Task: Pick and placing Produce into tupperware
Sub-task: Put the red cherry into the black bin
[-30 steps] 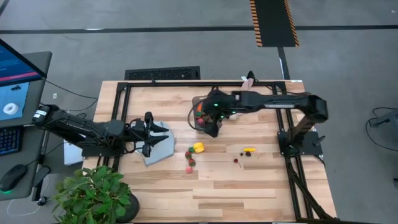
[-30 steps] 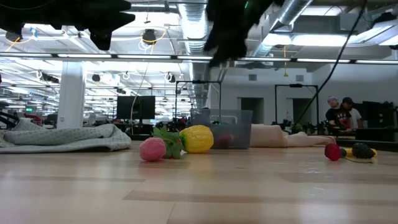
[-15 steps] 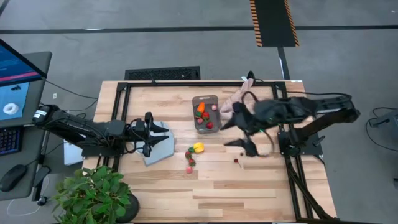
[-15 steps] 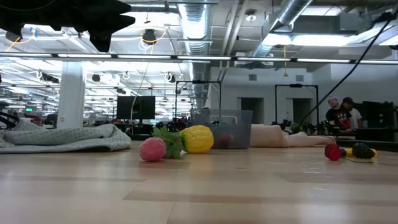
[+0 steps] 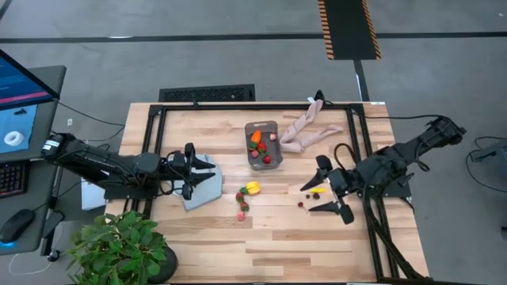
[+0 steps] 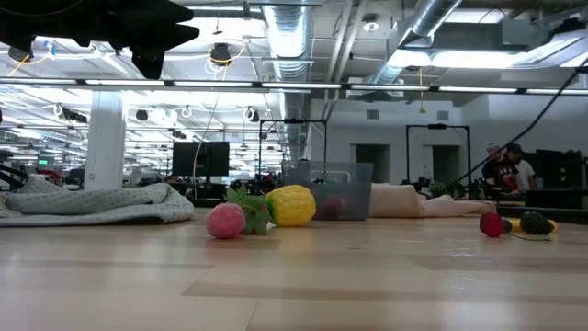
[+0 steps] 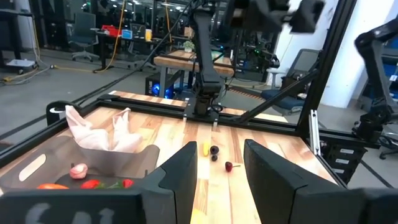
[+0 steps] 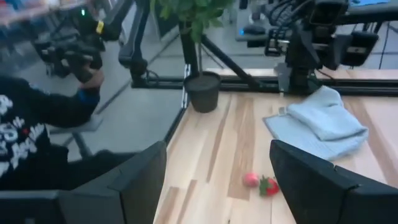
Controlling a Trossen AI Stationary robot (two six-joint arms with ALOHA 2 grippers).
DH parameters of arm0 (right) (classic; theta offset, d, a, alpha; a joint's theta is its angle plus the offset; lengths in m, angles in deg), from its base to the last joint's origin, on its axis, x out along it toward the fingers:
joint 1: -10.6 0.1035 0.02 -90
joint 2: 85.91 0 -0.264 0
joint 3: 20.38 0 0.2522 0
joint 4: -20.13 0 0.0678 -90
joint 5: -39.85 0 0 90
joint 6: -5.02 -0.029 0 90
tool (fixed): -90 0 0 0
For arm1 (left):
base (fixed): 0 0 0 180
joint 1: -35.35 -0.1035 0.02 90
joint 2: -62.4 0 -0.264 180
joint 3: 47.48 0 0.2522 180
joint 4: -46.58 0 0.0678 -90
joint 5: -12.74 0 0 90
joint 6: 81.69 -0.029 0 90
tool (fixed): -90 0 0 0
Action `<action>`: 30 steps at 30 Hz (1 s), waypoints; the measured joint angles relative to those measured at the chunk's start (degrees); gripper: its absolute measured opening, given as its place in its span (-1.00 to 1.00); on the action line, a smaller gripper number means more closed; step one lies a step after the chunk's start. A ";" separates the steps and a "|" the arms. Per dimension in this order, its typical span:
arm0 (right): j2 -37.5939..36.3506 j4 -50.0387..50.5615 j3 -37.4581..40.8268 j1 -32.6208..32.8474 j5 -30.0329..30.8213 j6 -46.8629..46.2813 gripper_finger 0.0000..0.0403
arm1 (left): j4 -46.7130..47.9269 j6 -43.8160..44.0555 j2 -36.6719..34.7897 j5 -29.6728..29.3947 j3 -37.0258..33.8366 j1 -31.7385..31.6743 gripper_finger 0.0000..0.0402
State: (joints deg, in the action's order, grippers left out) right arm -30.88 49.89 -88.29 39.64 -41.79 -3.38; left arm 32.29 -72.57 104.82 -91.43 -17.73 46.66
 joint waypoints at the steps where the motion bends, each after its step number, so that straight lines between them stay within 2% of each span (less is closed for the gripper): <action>1: -1.76 -3.41 3.39 0.07 0.22 -0.31 0.54 | 0.00 -0.02 0.00 0.00 0.00 0.00 -0.39; 5: -8.24 -14.94 15.55 0.11 0.33 -0.67 0.54 | -0.01 -0.16 0.00 -0.06 0.00 -0.02 -0.39; 9: -12.96 -21.70 24.18 0.03 1.33 -2.09 0.54 | -0.04 -0.37 -0.02 -0.09 0.00 -0.02 -0.39; 13: -15.93 -19.20 30.02 -2.22 7.03 -4.88 0.54 | -0.07 -0.39 -0.02 -0.13 0.00 -0.02 -0.39; 15: -16.22 -16.31 32.45 -3.56 9.87 -11.15 0.54 | -0.07 -0.39 -0.02 -0.13 0.00 -0.02 -0.39; 19: -15.36 -17.38 36.04 -5.19 9.71 -15.48 0.54 | -0.07 -0.41 -0.02 -0.17 0.00 -0.02 -0.39; 30: -7.88 -25.87 36.98 -3.58 9.53 -10.72 0.54 | -0.09 -1.15 -0.02 -0.22 0.00 -0.02 -0.39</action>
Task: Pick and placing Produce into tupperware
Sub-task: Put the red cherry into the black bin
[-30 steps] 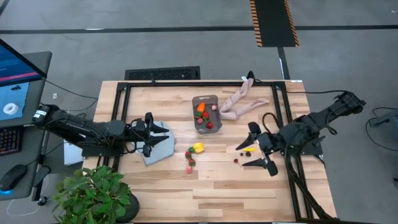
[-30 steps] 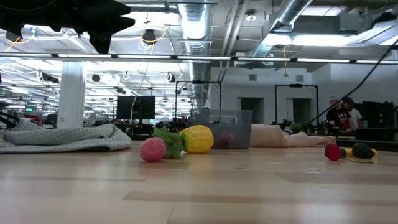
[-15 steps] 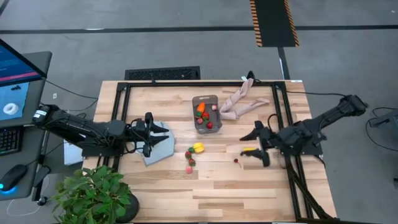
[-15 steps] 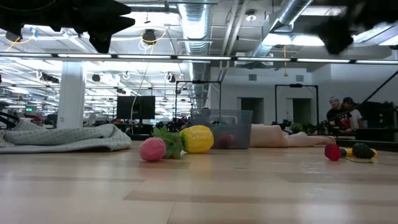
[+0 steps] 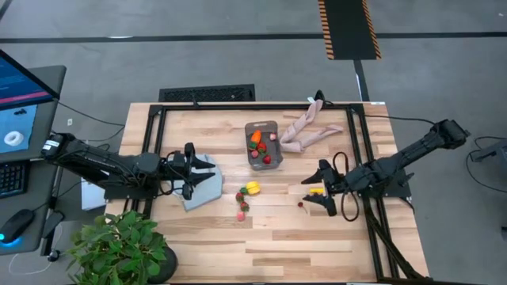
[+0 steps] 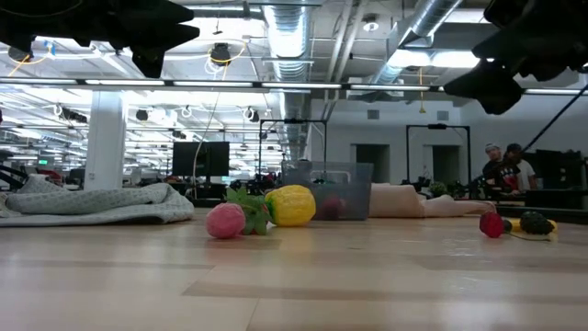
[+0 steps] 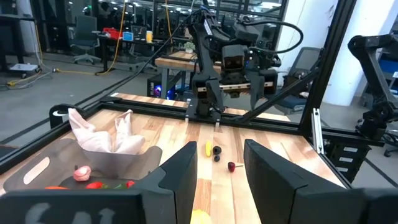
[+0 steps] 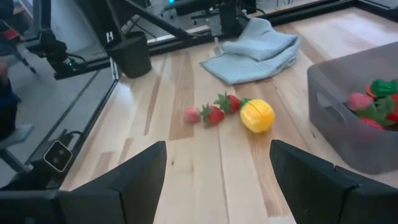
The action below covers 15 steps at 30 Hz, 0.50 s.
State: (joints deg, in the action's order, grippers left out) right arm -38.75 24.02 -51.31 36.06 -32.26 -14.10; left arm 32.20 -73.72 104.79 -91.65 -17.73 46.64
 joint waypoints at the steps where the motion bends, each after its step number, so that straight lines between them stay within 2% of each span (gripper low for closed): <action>1: 0.59 -0.71 0.00 0.09 -0.01 -0.10 0.54 | 0.02 0.02 0.00 0.00 0.00 0.00 -0.39; 5: 2.81 -4.53 0.00 -0.54 0.01 -1.45 0.54 | 0.02 0.00 0.00 0.00 0.00 0.00 -0.39; 9: 4.04 -5.70 0.00 -4.33 -0.26 -1.61 0.54 | 0.00 0.00 0.00 -0.69 0.00 0.00 -0.39; 15: 4.71 -5.78 -0.02 -14.87 -13.40 1.43 0.54 | 0.00 -0.11 0.00 -1.44 0.01 -0.02 -0.39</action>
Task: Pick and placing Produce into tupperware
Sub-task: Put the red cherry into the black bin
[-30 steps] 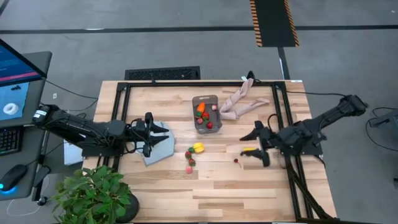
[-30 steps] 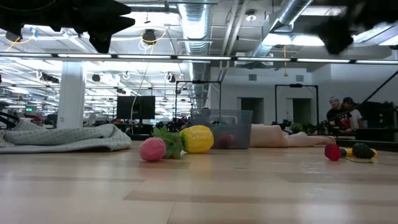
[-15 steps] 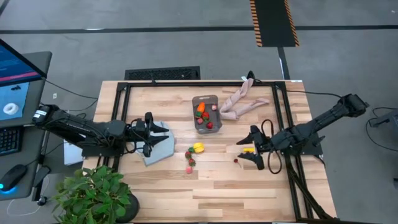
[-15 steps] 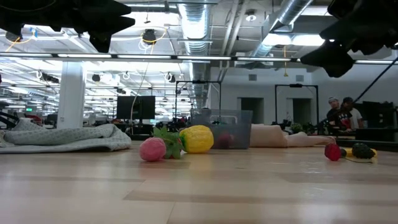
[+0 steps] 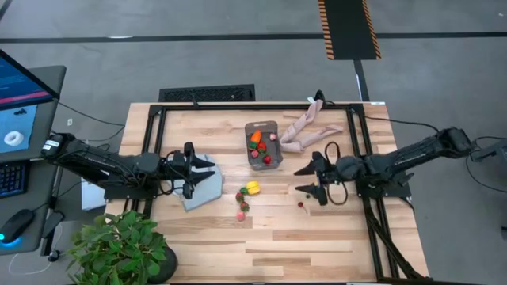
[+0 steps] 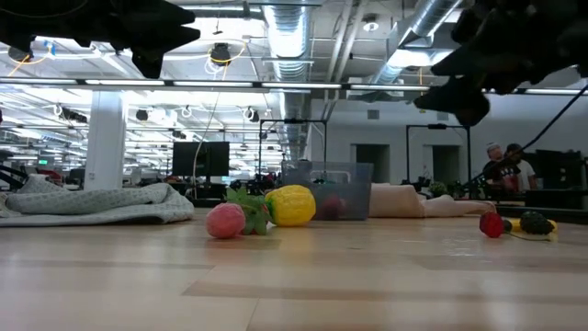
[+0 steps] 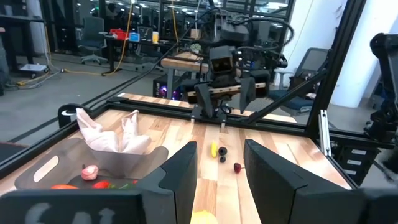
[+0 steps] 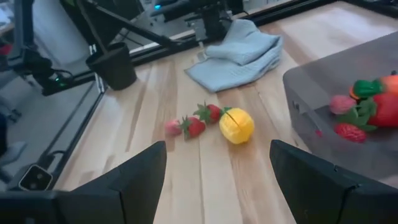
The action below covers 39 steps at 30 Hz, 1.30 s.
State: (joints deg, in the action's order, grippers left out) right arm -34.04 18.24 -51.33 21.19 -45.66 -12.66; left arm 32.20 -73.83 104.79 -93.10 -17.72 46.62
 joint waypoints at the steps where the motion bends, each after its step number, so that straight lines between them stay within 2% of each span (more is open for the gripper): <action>1: 0.00 0.07 0.00 -1.97 -2.33 0.45 0.54 | -0.01 -0.02 0.00 -0.02 -0.01 0.00 -0.39; 4: 0.00 0.41 0.00 -8.62 -8.35 0.78 0.54 | -0.01 -0.70 0.00 -0.02 -0.01 0.00 -0.39; 6: 0.00 1.50 0.00 -12.49 -9.38 1.23 0.54 | 0.00 -0.78 0.00 -0.02 -0.01 0.00 -0.39; 11: 0.00 3.54 0.00 -15.13 -10.37 -4.99 0.54 | 0.06 -0.75 0.00 -0.02 0.01 0.00 -0.39; 16: 0.00 2.96 0.00 -9.32 -10.83 -7.73 0.54 | 0.39 -0.74 0.00 -0.02 -0.01 0.00 -0.39; 22: 0.00 2.69 0.00 -1.51 -9.96 -16.67 0.54 | 0.39 -0.31 0.00 -0.02 -0.01 0.00 -0.39; 30: 0.33 2.31 -0.04 8.21 -4.74 -24.27 0.54 | 0.37 0.01 0.00 -0.02 -0.01 0.00 -0.39; 39: 4.36 6.69 -0.15 14.82 3.48 -39.60 0.54 | 0.37 0.04 0.00 -0.04 -0.01 0.00 -0.39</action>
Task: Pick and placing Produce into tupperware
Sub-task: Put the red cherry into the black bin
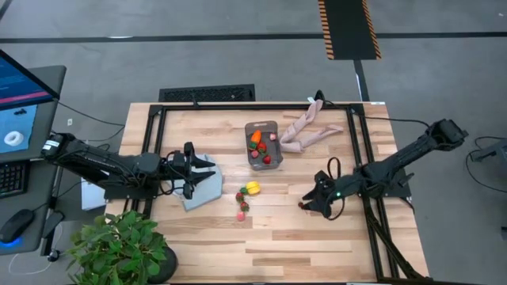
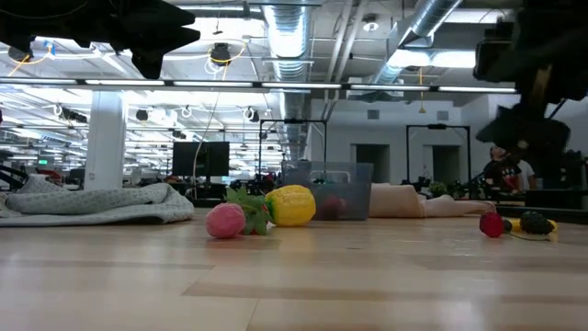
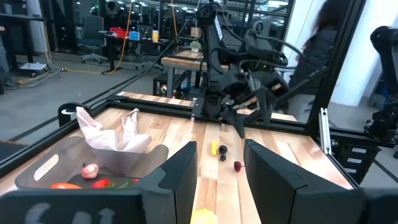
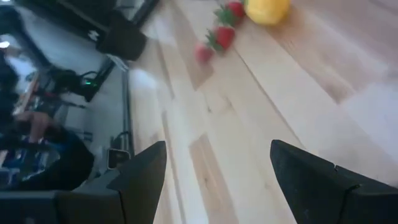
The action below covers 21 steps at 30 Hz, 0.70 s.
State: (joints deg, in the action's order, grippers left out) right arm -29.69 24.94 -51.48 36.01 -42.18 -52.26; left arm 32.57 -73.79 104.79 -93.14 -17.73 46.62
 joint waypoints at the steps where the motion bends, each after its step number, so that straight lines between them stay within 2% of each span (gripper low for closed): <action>1: 0.82 0.87 -0.03 0.57 0.43 -1.52 0.54 | -0.01 0.00 0.00 0.00 0.00 0.00 -0.39; 7: 6.51 2.10 0.06 3.28 0.92 -7.97 0.54 | -0.04 -0.02 0.00 0.00 0.00 0.00 -0.39; 14: 9.14 2.97 -0.26 3.74 1.42 -9.62 0.54 | -0.07 -0.02 0.00 -0.10 0.00 0.00 -0.39; 18: 9.14 9.10 -4.58 4.77 3.56 -10.22 0.54 | -0.08 -0.02 0.00 -0.30 0.00 0.00 -0.39; 21: 9.15 17.45 -10.11 5.76 6.19 -9.84 0.54 | -0.08 -0.03 0.00 -1.00 0.00 0.00 -0.39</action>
State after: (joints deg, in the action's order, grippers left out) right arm -20.54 42.39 -61.59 41.77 -35.99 -62.09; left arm 32.50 -73.82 104.79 -94.14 -17.73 46.62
